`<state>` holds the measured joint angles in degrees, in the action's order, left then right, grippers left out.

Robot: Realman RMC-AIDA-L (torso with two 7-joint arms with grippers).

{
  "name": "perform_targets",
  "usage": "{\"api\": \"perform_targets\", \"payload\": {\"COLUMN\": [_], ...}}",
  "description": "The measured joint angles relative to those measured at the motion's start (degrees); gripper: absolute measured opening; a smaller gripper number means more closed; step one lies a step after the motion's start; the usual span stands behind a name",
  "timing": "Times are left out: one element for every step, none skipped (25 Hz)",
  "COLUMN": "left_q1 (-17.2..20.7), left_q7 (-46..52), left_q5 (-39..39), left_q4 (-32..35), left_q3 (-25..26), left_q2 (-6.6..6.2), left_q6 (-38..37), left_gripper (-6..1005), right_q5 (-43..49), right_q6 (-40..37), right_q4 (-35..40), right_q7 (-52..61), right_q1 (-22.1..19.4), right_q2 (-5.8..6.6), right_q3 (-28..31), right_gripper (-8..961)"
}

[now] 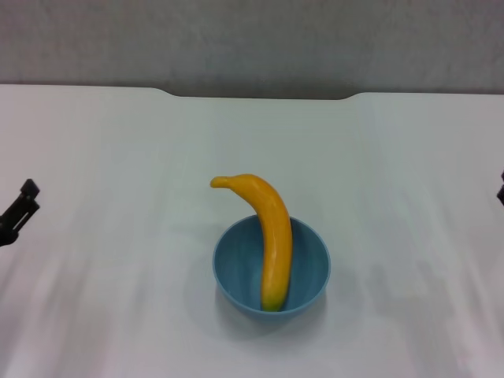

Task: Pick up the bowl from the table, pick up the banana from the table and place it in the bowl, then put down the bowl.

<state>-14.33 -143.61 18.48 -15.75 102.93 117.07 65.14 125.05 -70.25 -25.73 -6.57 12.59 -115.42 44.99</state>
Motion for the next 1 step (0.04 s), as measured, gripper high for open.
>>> {"api": "perform_targets", "payload": {"left_q1": [0.04], "left_q7": [-0.57], "left_q5": [-0.45], "left_q4": [0.02], "left_q3": [0.03], "left_q2": [0.0], "left_q6": [-0.79], "left_gripper": [894], "right_q5": [0.0], "right_q6": [-0.05], "right_q4": [0.64], "right_q7": [0.01], "right_q1": [0.14], "right_q2": [0.0], "right_q3": [0.13], "right_gripper": [868]}}
